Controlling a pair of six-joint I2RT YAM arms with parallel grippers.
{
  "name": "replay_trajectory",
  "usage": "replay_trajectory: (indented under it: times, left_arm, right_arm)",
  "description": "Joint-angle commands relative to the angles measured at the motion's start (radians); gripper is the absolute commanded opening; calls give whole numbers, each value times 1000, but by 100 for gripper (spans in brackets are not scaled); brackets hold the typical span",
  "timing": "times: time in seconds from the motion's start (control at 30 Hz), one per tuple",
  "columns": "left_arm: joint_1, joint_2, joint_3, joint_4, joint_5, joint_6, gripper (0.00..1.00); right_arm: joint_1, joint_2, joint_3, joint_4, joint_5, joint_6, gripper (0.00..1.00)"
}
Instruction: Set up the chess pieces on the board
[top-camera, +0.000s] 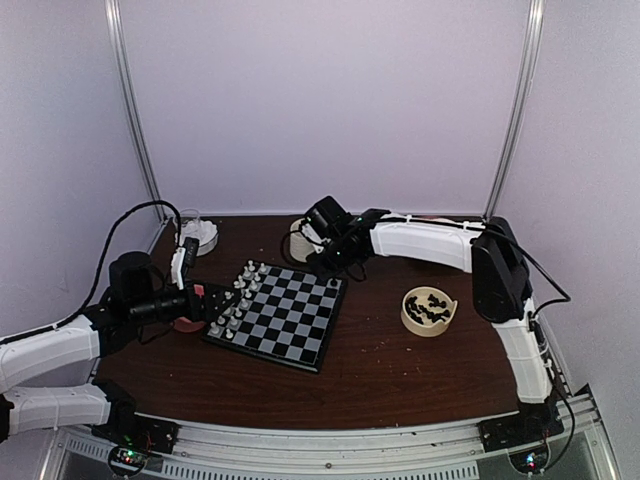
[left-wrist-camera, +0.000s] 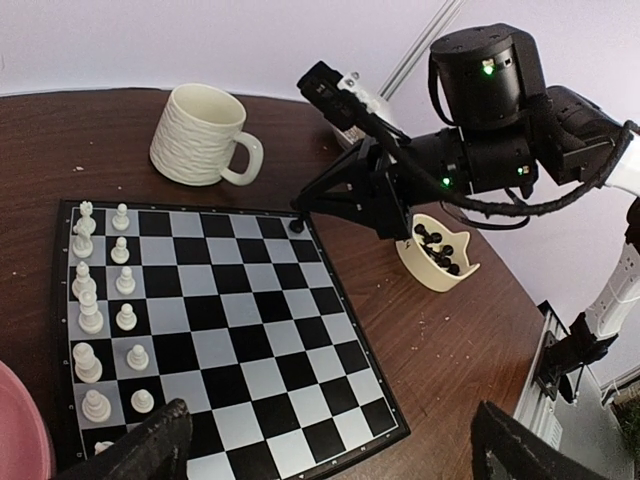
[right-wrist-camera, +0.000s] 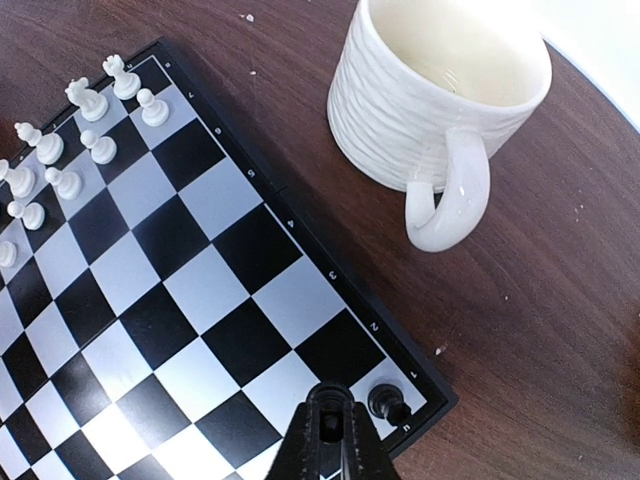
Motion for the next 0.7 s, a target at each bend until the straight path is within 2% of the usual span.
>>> replay_trajectory:
  times: [0.0,0.67]
  left_arm:
    - [-8,6,27,14,-10,11,98]
    - [-8,16,31,13,-10,13,98]
  right_arm:
    - [3,45,81,-62,39,-49,5]
    - [-3,143,161,-82,51,-50,7]
